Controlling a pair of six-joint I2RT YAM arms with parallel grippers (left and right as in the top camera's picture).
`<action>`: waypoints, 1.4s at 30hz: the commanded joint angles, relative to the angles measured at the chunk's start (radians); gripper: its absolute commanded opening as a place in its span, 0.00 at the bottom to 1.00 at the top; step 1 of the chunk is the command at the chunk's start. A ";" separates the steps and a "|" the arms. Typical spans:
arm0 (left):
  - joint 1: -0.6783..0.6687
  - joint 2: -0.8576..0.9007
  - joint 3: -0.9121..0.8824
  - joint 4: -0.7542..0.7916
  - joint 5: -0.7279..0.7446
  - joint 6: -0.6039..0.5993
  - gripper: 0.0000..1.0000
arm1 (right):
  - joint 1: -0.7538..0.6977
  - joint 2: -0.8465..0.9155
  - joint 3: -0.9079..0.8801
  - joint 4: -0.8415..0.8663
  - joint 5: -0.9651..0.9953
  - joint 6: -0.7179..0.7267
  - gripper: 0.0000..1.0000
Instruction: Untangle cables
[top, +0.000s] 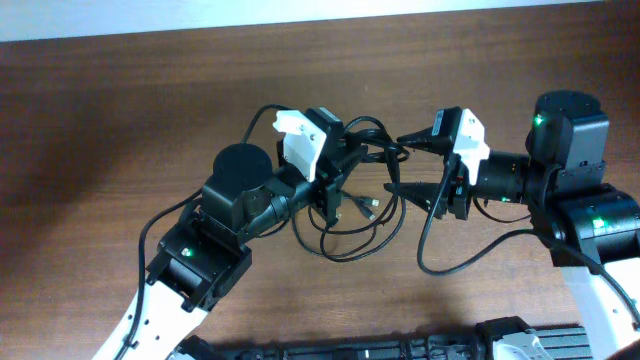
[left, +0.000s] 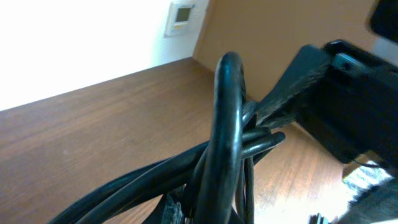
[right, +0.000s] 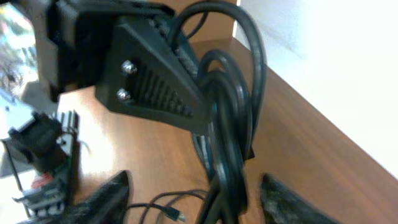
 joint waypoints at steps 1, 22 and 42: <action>0.002 -0.006 0.018 0.001 0.048 0.051 0.00 | 0.004 -0.013 0.010 0.000 0.059 -0.078 0.44; 0.002 -0.006 0.018 -0.010 -0.311 -0.356 0.00 | 0.003 -0.016 0.011 0.003 0.192 0.138 0.04; 0.002 -0.006 0.018 -0.048 -0.369 -0.220 0.00 | 0.004 -0.016 0.011 0.051 0.275 0.263 0.52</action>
